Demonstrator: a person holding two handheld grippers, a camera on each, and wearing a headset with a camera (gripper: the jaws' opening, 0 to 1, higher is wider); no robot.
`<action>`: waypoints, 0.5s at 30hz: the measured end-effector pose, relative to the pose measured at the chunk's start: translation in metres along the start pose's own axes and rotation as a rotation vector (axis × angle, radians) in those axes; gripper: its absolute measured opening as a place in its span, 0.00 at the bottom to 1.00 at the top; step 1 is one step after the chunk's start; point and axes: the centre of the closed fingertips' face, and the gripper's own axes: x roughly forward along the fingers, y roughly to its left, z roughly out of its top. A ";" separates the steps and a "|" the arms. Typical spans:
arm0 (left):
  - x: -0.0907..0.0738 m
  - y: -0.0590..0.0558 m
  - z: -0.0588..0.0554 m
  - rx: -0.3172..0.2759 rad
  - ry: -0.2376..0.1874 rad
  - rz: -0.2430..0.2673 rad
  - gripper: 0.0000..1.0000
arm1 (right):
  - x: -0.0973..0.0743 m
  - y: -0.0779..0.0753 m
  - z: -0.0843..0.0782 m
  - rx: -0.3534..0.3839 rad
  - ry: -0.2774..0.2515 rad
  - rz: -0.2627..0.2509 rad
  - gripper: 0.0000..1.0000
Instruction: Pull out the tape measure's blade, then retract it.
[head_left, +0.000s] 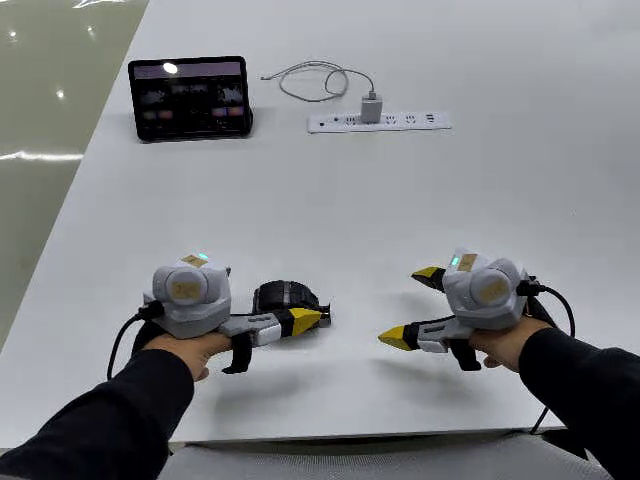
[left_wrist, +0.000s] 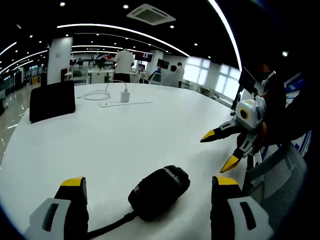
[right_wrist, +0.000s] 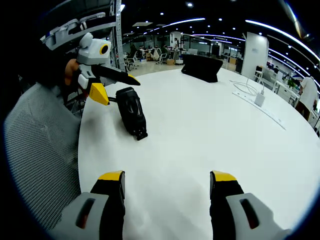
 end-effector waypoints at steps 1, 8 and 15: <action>-0.002 0.001 -0.001 -0.001 0.002 -0.001 1.00 | -0.003 -0.001 -0.002 0.005 -0.002 -0.006 0.65; -0.015 0.010 -0.026 -0.008 0.047 -0.002 1.00 | -0.019 -0.006 -0.018 0.052 0.002 -0.034 0.67; -0.032 0.010 -0.038 -0.039 0.085 -0.014 0.95 | -0.034 -0.007 -0.024 0.048 0.001 -0.040 0.77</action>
